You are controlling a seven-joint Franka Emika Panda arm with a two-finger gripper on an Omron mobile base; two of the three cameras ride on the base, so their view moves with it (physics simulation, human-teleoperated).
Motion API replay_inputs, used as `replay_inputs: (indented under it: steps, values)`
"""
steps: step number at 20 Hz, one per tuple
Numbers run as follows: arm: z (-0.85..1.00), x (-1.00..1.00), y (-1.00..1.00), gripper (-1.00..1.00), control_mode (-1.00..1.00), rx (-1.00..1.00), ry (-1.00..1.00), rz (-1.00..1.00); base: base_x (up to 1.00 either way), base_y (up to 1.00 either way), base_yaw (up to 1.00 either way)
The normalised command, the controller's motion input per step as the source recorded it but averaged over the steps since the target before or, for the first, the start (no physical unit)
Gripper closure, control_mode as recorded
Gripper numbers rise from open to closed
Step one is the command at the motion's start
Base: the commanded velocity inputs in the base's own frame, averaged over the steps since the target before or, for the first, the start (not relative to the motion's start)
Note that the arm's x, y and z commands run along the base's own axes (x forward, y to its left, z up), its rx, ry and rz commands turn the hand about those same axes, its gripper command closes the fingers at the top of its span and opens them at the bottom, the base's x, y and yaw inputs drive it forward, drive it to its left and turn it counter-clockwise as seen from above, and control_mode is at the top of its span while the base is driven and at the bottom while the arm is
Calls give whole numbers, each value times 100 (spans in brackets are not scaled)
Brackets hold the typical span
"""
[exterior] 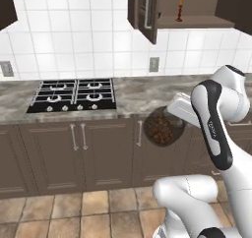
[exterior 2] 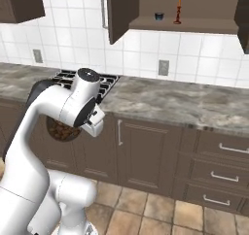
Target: Pick the jar and candle from the dining table and place them in the open cabinet. Close the cabinet after placing the objects.
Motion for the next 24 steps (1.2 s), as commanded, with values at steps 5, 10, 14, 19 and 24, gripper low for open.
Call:
replay_inputs:
  steps: [5,10,14,19,24]
  values:
    - [0,0,0,100,100,0,0,0,13,-46,0]
    - [0,0,0,100,100,0,0,0,13,-45,0]
    - [0,0,0,100,100,0,0,0,29,-37,0]
    - [0,0,0,100,100,0,0,0,28,-36,0]
    - [0,0,0,100,100,0,0,0,31,-35,-2]
